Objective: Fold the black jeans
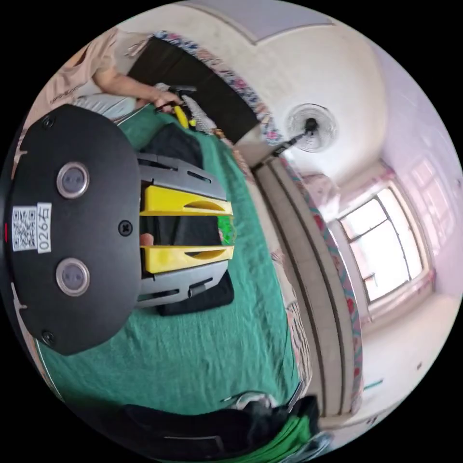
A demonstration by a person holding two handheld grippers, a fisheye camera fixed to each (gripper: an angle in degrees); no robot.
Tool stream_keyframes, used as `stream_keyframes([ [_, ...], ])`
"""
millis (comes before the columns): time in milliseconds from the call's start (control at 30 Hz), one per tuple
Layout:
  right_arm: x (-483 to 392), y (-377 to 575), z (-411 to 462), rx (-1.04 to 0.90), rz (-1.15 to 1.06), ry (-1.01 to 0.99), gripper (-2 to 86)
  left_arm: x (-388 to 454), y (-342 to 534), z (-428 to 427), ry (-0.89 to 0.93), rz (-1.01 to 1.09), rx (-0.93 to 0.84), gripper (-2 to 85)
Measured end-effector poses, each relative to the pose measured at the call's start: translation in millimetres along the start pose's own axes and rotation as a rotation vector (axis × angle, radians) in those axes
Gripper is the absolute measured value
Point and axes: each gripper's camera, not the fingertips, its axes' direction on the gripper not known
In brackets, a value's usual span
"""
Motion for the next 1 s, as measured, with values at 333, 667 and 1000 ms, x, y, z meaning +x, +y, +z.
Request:
stream_keyframes([
  [333,-159,68,197,-0.472,-0.416,0.134,16.0,68,-9,30,-0.379,0.214,-0.143,27.2],
  [667,-179,52,168,-0.341,-0.388,0.286,-1.0,72,-40,-14,-0.341,0.274,-0.176,19.2],
  [1000,-31,53,-80,0.363,0.329,0.64,3.2,44,-64,-108,-0.038,0.121,0.01,7.6],
])
